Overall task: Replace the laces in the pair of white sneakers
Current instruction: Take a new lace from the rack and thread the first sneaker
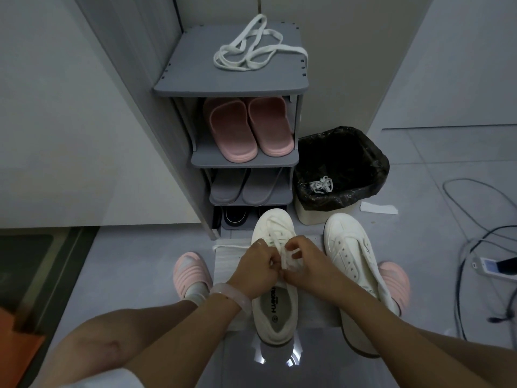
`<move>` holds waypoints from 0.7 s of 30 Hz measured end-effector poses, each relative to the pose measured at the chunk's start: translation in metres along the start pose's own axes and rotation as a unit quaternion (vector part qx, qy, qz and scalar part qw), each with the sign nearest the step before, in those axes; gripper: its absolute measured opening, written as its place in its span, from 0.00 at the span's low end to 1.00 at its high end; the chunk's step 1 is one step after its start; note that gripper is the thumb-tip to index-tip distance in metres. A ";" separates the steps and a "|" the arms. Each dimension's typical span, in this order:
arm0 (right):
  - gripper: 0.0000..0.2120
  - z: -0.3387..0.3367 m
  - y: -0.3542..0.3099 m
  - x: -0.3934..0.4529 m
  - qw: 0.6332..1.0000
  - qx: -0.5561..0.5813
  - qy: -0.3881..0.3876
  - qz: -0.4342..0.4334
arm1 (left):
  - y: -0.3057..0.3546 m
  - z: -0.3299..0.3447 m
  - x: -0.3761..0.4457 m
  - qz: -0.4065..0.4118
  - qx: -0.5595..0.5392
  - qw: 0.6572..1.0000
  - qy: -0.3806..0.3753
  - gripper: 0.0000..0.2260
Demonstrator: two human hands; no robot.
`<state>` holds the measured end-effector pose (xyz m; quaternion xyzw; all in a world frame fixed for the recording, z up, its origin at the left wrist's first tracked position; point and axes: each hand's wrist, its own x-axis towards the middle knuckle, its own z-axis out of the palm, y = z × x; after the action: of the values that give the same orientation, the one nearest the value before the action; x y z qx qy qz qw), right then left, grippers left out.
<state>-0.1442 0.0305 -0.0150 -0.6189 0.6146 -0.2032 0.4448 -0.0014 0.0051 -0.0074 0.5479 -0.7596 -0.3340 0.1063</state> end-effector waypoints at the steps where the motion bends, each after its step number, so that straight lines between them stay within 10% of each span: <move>1: 0.21 0.000 -0.001 0.000 1.000 -0.001 0.003 0.002 | 0.000 0.000 0.000 0.013 0.011 1.000 0.005 0.06; 7: 0.20 0.001 -0.007 0.000 0.999 -0.042 0.016 0.001 | 0.004 -0.009 -0.006 0.103 0.114 0.987 0.040 0.08; 13: 0.14 -0.001 0.000 0.003 0.998 -0.051 -0.019 0.043 | 0.006 -0.056 -0.003 0.029 -0.082 0.974 0.208 0.05; 21: 0.17 0.008 -0.005 0.001 0.987 -0.150 0.055 -0.007 | 0.028 -0.048 -0.010 -0.042 -0.409 0.911 -0.025 0.11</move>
<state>-0.1349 0.0313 -0.0153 -0.6705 0.6574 -0.1453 0.3117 0.0059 0.0001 0.0479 0.4799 -0.5351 -0.6328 0.2879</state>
